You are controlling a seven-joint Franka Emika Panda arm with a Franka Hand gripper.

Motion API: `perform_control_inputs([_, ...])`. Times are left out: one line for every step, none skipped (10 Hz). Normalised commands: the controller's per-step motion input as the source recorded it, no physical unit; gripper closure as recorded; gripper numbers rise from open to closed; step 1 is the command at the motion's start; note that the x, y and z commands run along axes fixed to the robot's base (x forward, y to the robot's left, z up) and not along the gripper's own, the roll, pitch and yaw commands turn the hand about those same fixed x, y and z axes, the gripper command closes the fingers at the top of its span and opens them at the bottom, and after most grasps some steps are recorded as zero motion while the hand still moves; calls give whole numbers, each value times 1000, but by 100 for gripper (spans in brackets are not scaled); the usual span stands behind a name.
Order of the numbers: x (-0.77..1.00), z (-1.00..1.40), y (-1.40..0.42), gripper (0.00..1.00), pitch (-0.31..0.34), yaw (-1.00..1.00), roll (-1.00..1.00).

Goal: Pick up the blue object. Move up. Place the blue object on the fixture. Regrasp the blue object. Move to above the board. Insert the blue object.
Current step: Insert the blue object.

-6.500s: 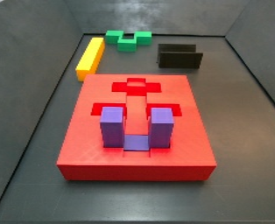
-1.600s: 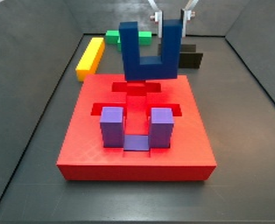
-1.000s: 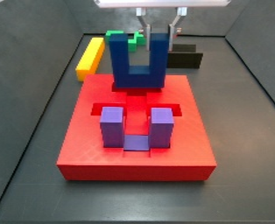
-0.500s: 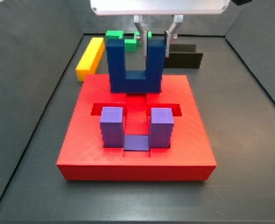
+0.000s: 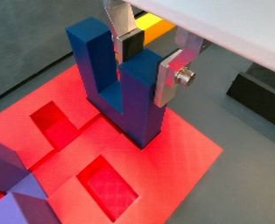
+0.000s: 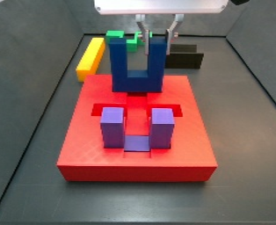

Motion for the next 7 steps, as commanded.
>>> perform_control_inputs([0,-46,60,100,50,0,20])
perform_control_inputs([-71,-180,0,100,11,0,110])
perform_control_inputs([-177,-286,-200,100,0,0,226])
perform_control_inputs([-134,-266,-449,100,10,0,389])
perform_control_inputs([-111,-266,-449,100,20,0,410])
perform_control_inputs([-109,-311,-426,100,24,0,419])
perform_control_inputs([0,-629,-274,100,0,0,364])
